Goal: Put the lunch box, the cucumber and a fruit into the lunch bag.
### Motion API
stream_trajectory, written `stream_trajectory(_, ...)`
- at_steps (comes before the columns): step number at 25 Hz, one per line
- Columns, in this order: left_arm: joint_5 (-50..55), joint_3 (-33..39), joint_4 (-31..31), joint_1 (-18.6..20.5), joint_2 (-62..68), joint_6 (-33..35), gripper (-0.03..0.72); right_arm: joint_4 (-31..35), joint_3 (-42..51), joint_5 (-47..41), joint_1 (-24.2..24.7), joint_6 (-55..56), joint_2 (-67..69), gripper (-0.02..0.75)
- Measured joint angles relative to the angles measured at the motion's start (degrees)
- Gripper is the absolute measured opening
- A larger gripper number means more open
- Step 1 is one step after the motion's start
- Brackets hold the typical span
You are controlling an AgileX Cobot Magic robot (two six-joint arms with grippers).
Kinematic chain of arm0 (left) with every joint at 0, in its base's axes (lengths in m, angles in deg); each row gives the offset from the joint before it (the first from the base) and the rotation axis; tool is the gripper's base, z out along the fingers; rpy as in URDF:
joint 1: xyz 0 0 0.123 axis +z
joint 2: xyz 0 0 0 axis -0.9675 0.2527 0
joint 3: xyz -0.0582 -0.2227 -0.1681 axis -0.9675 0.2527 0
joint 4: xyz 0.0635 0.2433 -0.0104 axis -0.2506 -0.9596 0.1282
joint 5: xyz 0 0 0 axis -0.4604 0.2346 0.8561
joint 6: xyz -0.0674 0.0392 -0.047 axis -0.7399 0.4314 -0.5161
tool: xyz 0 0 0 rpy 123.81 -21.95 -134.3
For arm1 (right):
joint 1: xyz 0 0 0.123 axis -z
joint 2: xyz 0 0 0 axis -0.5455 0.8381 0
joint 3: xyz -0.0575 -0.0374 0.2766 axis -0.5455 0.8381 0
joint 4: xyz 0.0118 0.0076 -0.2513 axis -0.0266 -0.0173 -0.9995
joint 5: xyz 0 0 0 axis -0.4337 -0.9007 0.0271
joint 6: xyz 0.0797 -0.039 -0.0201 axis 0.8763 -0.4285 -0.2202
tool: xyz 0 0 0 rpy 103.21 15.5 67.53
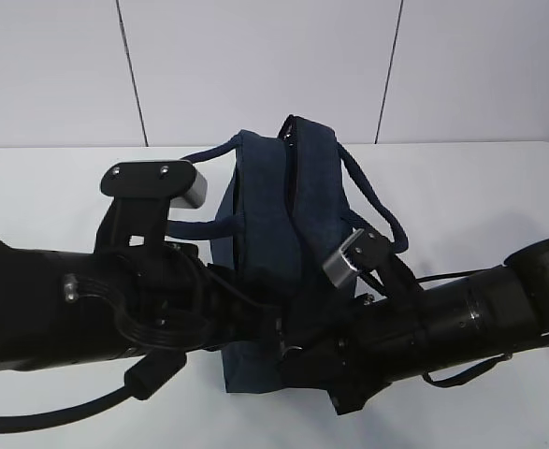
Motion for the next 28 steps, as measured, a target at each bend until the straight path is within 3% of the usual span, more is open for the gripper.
stream_trajectory(9,-1.27,0.0,0.0,0.0,0.0,0.0,0.003,-1.36,0.05,3.13,0.0,1.44,-2.68,-0.013)
stream_trajectory(20,-1.38,0.0,0.09,0.0,0.0,0.0,0.003,-10.06,0.32,4.02,0.0,7.38,-5.46,-0.013)
stream_trajectory(28,-1.38,0.0,0.09,0.0,0.0,0.0,0.002,-10.81,0.32,4.75,0.0,7.6,-5.46,-0.013)
